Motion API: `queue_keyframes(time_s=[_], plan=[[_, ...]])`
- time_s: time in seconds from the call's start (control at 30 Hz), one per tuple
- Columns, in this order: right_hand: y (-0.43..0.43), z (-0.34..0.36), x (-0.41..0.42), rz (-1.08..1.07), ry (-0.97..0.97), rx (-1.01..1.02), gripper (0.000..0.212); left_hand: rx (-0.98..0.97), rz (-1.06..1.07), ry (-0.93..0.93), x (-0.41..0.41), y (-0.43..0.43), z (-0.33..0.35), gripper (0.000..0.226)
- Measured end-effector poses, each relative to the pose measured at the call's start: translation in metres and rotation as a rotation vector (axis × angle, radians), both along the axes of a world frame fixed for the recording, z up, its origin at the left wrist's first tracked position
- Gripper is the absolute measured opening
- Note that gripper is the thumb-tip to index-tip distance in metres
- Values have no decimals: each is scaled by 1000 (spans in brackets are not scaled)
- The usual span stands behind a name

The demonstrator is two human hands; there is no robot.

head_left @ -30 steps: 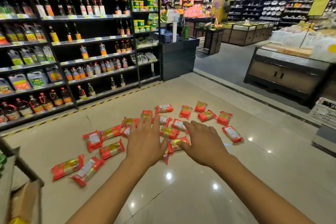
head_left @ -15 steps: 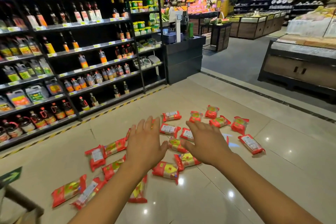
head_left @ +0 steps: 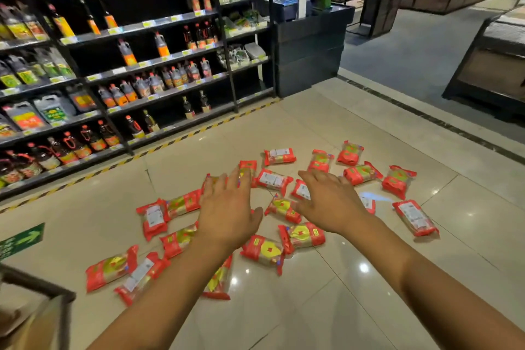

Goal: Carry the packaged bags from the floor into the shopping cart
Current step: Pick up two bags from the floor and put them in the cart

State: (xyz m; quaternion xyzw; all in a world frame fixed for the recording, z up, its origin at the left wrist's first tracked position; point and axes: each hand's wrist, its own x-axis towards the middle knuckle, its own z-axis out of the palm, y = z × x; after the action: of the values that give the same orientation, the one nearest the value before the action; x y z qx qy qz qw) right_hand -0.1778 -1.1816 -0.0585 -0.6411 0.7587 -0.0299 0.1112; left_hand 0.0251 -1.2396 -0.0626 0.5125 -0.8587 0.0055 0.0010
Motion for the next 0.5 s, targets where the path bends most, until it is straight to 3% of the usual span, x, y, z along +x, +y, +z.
queue_keyframes(time_s=[0.5], plan=[[-197, -127, -44, 27, 38, 256, 81, 228, -108, -77, -38, -227, -134, 81]])
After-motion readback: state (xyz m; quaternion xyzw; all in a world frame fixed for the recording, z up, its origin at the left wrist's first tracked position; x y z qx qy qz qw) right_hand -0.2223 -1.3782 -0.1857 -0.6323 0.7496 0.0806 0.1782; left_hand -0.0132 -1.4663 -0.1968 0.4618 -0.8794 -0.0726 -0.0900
